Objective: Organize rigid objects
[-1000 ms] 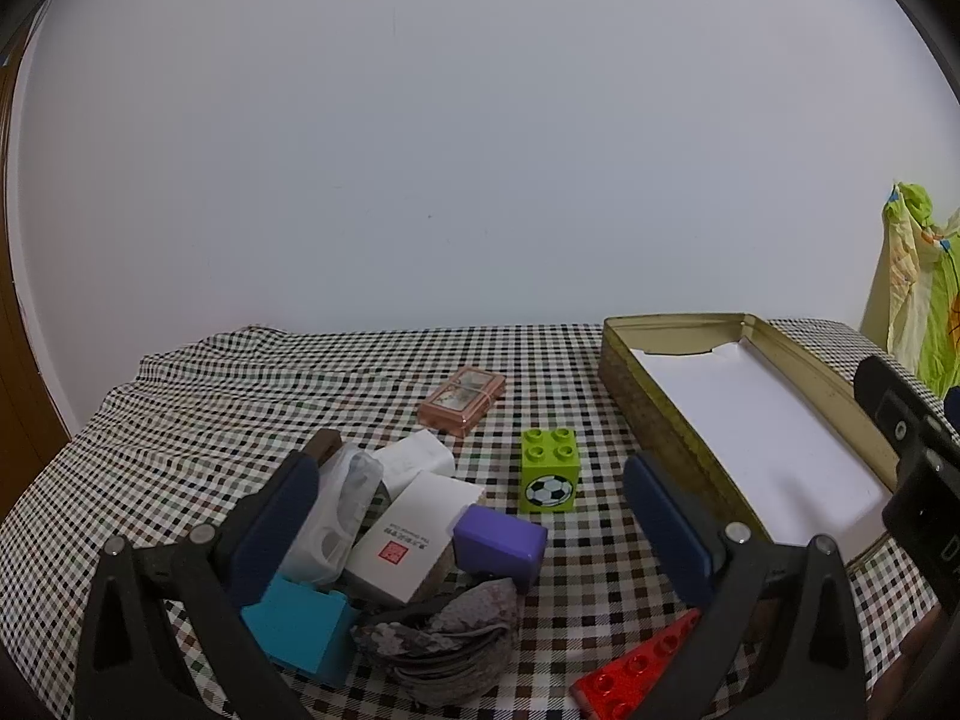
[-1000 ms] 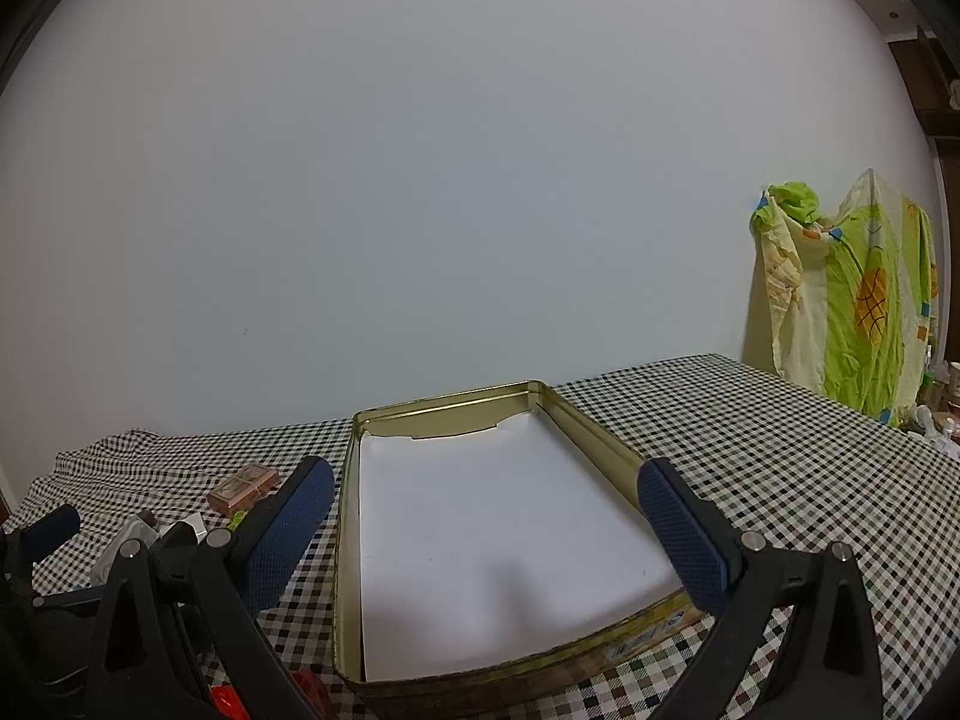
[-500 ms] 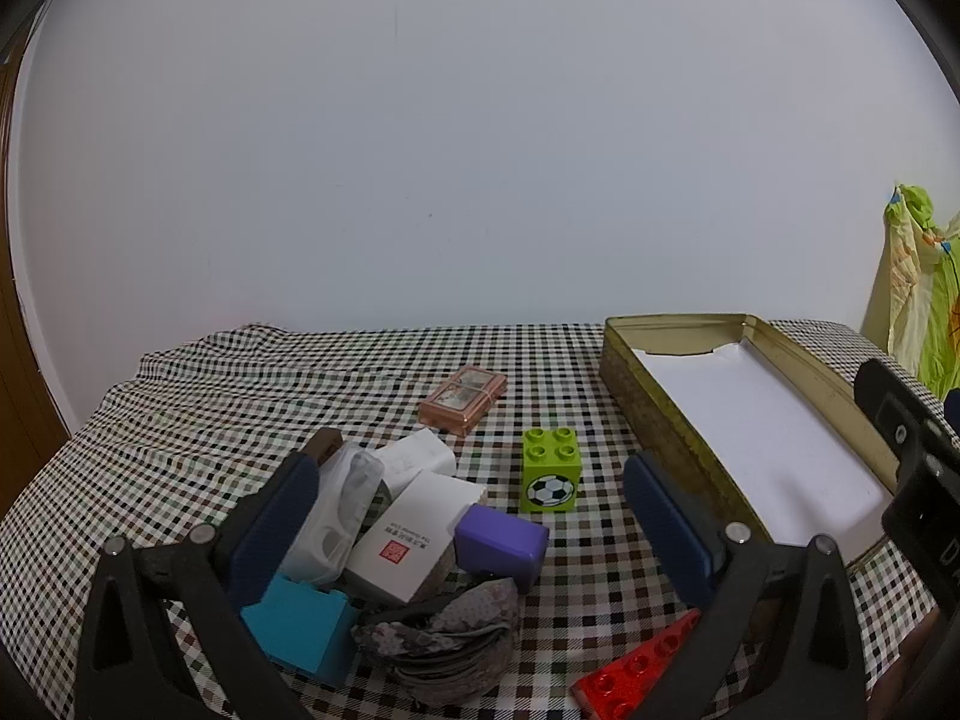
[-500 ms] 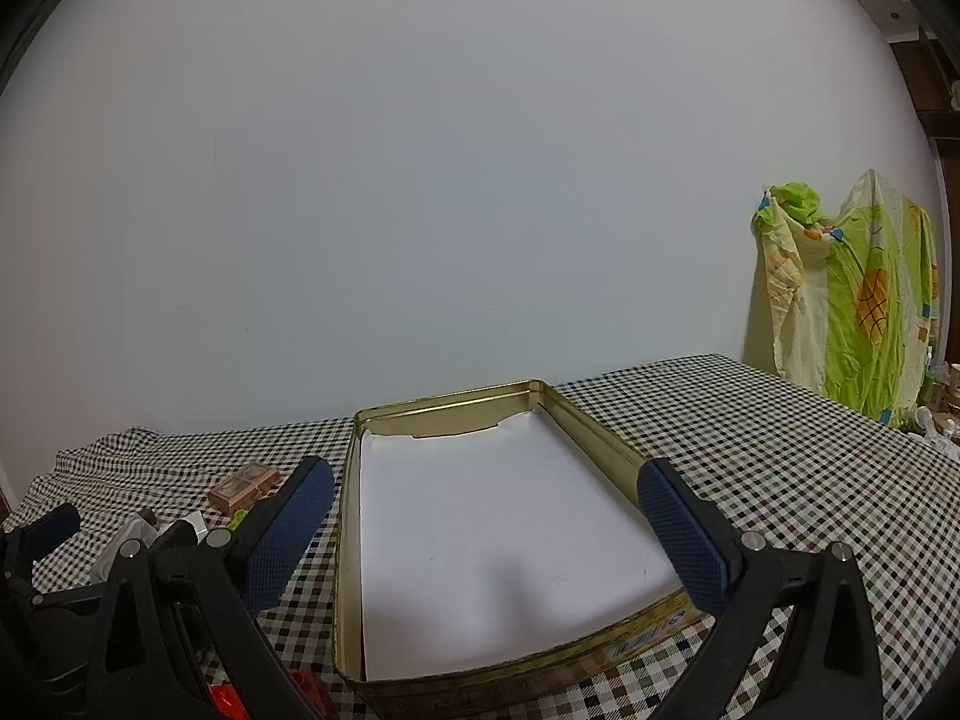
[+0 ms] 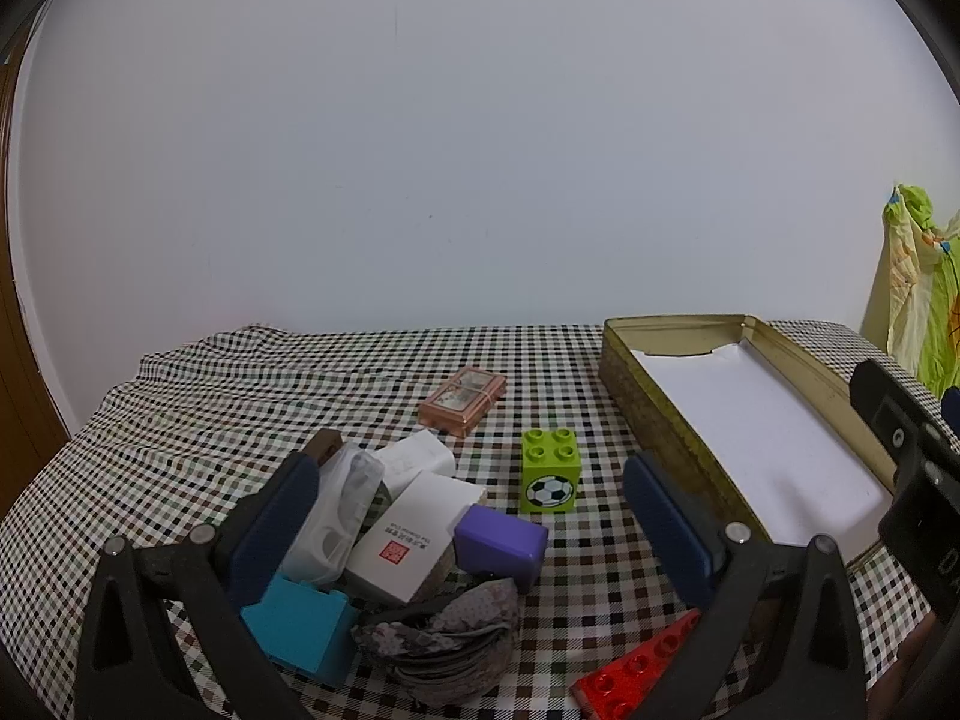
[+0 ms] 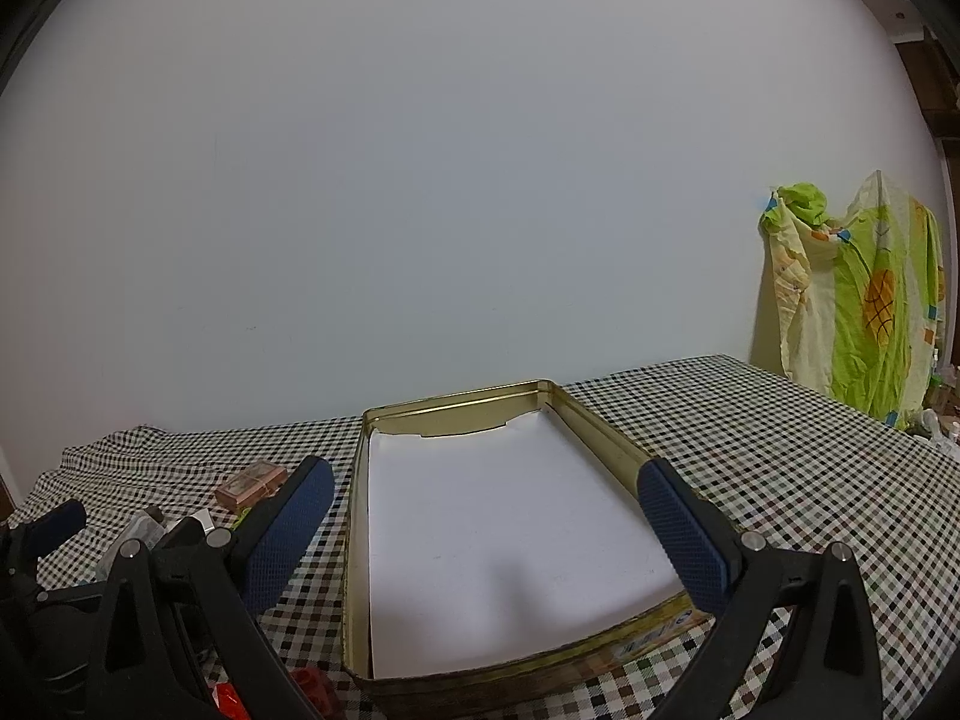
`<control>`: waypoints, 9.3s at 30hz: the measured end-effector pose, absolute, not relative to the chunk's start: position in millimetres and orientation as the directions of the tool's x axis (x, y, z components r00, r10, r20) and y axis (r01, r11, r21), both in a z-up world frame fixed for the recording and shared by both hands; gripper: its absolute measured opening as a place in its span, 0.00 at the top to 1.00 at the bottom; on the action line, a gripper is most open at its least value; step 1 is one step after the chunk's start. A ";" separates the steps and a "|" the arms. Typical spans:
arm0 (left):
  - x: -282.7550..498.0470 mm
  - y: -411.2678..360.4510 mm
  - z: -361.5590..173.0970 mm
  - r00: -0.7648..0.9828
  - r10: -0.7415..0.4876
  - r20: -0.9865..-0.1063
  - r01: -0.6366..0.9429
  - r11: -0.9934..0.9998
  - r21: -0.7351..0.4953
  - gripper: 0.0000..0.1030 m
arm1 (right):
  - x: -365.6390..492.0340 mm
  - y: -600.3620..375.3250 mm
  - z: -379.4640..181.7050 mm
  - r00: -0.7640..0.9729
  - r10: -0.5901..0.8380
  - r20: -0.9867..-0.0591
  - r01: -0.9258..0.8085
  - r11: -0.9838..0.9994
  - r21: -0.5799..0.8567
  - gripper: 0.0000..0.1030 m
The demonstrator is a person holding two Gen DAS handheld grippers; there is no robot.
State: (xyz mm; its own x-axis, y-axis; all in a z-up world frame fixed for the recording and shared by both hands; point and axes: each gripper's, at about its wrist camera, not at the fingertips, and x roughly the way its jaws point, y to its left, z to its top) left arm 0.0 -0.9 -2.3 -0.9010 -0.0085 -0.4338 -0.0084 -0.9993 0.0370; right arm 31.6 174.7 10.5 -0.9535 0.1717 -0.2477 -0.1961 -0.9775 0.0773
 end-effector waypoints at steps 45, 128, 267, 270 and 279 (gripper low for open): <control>1.6 -14.9 -9.5 -0.856 -0.058 -0.514 0.048 -0.998 0.034 0.00 | 64.5 178.8 12.4 -0.954 -0.003 -0.298 -0.029 -0.994 0.103 0.01; 2.2 -76.6 -13.9 -0.776 -0.101 -0.623 0.036 -0.993 0.116 0.38 | 69.5 135.1 17.7 -0.806 -0.286 -0.518 0.267 -0.957 0.113 0.34; -29.8 1.3 2.3 -0.908 0.052 -0.417 -0.100 -0.991 0.094 0.00 | 45.8 227.0 17.3 -0.950 0.194 -0.244 -0.224 -0.969 0.102 0.14; -29.5 -4.2 2.2 -0.908 0.046 -0.417 -0.096 -0.990 0.101 0.00 | 47.4 218.6 16.7 -0.954 0.180 -0.242 -0.206 -0.975 0.087 0.14; -37.8 -38.2 1.9 -0.906 -0.004 -0.424 -0.048 -0.992 0.113 0.00 | 53.4 193.1 14.4 -0.964 0.095 -0.247 -0.125 -0.986 0.107 0.14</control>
State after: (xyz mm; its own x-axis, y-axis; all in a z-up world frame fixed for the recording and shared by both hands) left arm -37.8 -38.2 1.9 -0.9056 -0.0040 -0.4242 -0.0485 -0.9924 0.1127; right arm 53.4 193.1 14.4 -0.9642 0.0954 -0.2474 -0.1251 -0.9863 0.1071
